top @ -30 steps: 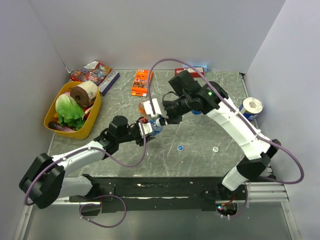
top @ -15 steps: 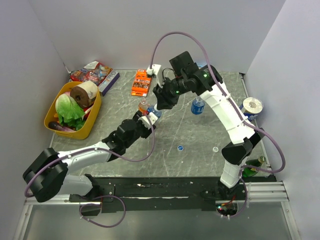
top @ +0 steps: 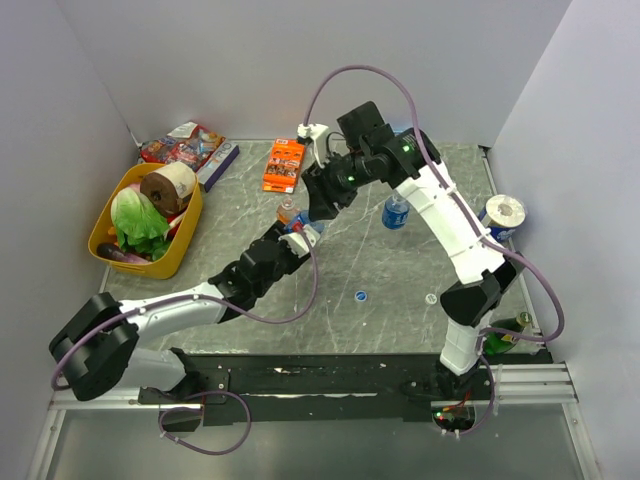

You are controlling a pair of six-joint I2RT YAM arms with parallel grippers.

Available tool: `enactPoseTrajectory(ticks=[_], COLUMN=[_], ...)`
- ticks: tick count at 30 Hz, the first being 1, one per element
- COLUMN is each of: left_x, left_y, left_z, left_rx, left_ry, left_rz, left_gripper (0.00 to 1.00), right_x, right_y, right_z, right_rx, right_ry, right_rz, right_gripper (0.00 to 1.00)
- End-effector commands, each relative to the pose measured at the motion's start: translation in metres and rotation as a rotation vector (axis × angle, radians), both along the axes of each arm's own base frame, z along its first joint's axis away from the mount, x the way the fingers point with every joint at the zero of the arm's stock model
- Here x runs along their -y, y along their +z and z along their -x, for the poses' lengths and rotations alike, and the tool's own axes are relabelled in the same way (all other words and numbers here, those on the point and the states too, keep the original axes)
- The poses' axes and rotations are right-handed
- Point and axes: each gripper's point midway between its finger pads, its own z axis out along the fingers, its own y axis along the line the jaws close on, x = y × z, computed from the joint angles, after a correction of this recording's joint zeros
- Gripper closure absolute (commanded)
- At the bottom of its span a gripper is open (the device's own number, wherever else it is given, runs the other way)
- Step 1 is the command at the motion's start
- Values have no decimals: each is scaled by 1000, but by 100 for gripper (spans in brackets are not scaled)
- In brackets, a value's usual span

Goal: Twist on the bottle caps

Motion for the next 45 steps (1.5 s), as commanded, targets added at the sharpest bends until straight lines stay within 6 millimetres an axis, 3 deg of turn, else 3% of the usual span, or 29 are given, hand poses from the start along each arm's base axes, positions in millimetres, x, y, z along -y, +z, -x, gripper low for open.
enactPoseTrajectory(ticks=[1, 2, 4, 5, 6, 7, 8, 9, 11, 14, 20, 28, 45], left_x=[24, 22, 20, 24, 24, 25, 32, 34, 36, 36, 39, 43, 49], left_y=[41, 37, 32, 32, 37, 34, 34, 41, 34, 33, 38, 38, 47], left_z=[17, 20, 36, 45, 56, 65, 83, 88, 102, 103, 99, 102, 97], left_rx=[62, 49, 38, 31, 42, 23, -1, 13, -53, -108, -68, -48, -24], left_ry=[-195, -229, -313, -391, -449, -501, -628, -673, -753, -800, -843, -913, -931], left_rz=[85, 75, 70, 81, 94, 88, 97, 89, 80, 55, 11, -43, -39], left_gripper=[99, 99, 99, 99, 99, 99, 99, 99, 99, 99, 99, 99, 99], right_x=[-6, 1, 12, 20, 23, 24, 31, 33, 35, 35, 27, 14, 13], right_y=[66, 83, 90, 109, 90, 89, 102, 84, 83, 54, 40, 42, 34], right_z=[16, 20, 21, 30, 30, 41, 55, 58, 83, 104, 125, 126, 139], right_rx=[61, 116, 197, 291, 313, 343, 429, 475, 595, 772, 907, 974, 937], right_ry=[92, 103, 143, 162, 214, 273, 320, 401, 523, 736, 911, 979, 1145], right_rz=[-184, -213, -218, -247, -209, -223, -246, -212, -180, -69, -40, -51, -50], right_gripper=[31, 28, 27, 27, 27, 27, 27, 27, 28, 28, 28, 30, 53])
